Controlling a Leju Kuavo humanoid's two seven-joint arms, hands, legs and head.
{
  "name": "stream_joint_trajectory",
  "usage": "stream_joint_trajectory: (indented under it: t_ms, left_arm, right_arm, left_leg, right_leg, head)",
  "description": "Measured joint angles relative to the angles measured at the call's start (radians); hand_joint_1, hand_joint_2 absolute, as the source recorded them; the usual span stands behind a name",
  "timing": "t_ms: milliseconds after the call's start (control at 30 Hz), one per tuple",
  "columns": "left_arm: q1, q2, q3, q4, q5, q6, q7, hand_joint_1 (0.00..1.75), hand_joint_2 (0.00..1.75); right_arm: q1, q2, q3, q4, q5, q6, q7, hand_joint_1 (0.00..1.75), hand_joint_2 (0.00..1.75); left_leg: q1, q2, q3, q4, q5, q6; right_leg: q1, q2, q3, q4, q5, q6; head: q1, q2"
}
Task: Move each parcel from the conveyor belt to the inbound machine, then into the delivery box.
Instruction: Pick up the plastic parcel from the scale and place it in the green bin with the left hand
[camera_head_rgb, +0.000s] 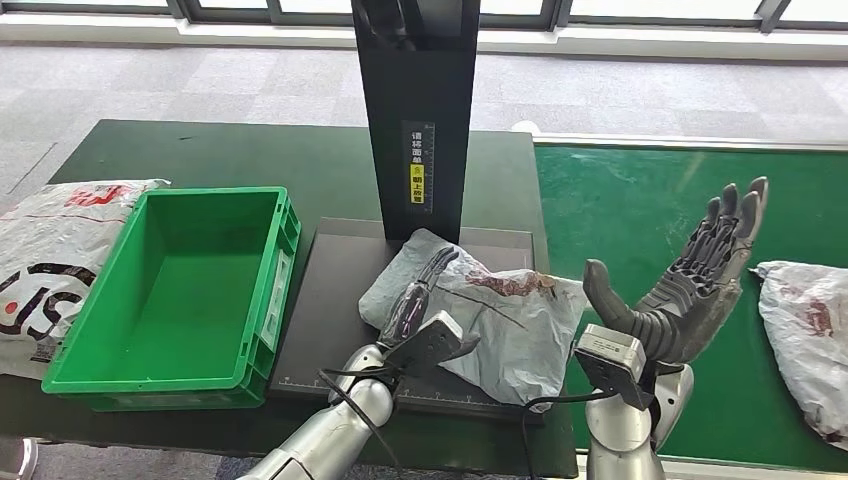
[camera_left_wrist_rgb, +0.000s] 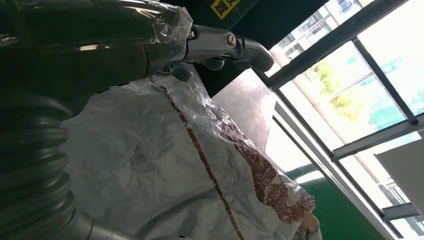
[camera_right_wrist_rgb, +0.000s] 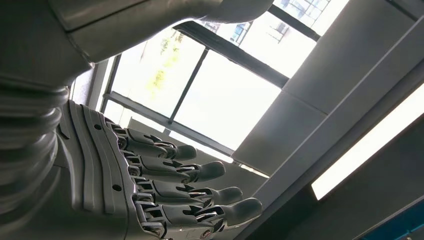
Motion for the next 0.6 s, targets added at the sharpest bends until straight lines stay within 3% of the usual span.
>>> stream_joint_trajectory:
  t_ms: [367, 500, 600]
  left_arm:
    - [-0.049, 0.000, -0.075, 0.127, -0.213, 0.045, 0.227, 0.01, 1.75]
    - [-0.055, -0.001, -0.095, 0.154, -0.234, 0.044, 0.258, 1.70, 1.75]
    - [-0.061, -0.001, -0.103, 0.169, -0.261, 0.043, 0.274, 1.75, 1.75]
  right_arm:
    - [0.000, 0.000, 0.019, -0.003, 0.027, 0.000, 0.027, 0.00, 1.75]
    - [0.000, 0.000, 0.025, -0.005, 0.033, 0.000, 0.031, 0.00, 1.75]
    - [0.000, 0.000, 0.026, -0.006, 0.038, 0.000, 0.035, 0.00, 1.75]
  left_leg:
    - [0.000, 0.000, 0.000, 0.000, 0.000, 0.000]
    - [0.000, 0.000, 0.000, 0.000, 0.000, 0.000]
    - [0.000, 0.000, 0.000, 0.000, 0.000, 0.000]
  right_leg:
    - [0.000, 0.000, 0.000, 0.000, 0.000, 0.000]
    - [0.000, 0.000, 0.000, 0.000, 0.000, 0.000]
    - [0.000, 0.000, 0.000, 0.000, 0.000, 0.000]
  head:
    - [0.000, 0.000]
    - [0.000, 0.000]
    - [0.000, 0.000]
